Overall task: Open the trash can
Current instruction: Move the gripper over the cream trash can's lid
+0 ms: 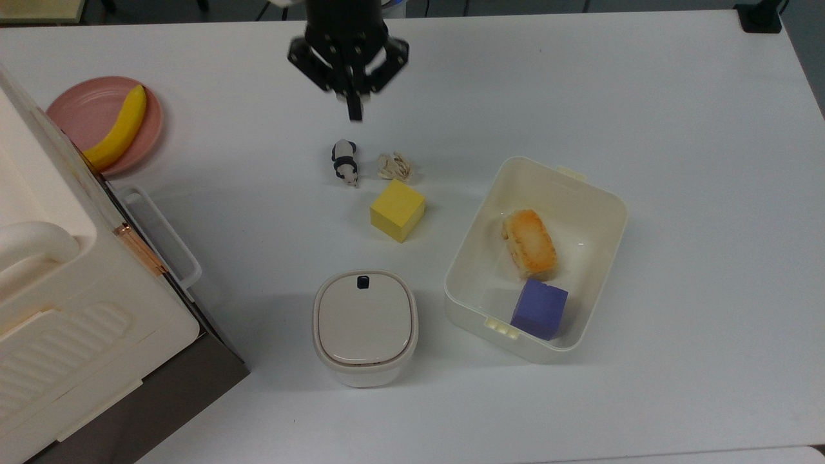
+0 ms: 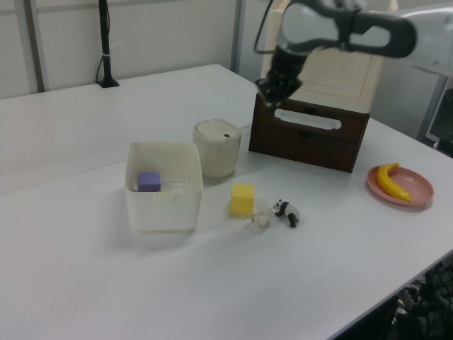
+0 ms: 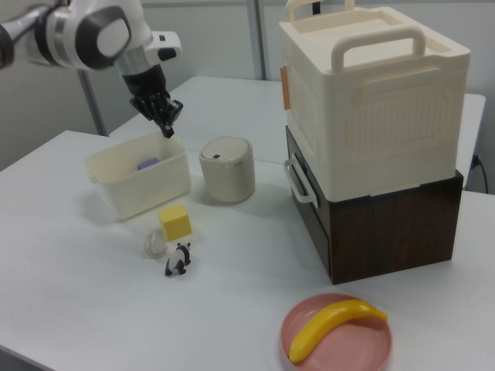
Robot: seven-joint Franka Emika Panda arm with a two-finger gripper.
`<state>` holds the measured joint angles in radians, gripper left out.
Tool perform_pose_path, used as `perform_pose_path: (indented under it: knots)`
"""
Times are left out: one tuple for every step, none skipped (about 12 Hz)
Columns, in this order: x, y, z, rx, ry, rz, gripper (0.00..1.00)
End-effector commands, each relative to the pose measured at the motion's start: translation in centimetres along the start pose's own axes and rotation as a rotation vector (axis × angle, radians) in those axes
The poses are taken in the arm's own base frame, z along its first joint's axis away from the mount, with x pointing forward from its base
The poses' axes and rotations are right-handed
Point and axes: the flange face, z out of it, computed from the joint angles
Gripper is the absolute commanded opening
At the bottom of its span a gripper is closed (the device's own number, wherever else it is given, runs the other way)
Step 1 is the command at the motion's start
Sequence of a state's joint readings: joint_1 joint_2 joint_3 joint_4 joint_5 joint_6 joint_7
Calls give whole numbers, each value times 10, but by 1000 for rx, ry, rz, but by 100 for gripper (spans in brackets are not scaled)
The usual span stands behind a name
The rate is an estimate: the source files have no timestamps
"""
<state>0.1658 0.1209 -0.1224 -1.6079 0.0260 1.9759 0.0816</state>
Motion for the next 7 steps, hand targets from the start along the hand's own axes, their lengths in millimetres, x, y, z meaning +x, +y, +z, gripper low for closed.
perform_pose_path:
  knots:
    - [30,-21,44,9,91,-33,0]
    - [42,-23,56,6,118,-36,0]
    - [50,-21,62,5,144,-32,0]
    - [60,-18,76,2,186,-26,0]
    - [67,-17,82,2,222,-25,0]
    - [76,-14,93,-2,256,-21,0]
    - [79,-11,99,-7,265,-25,0]
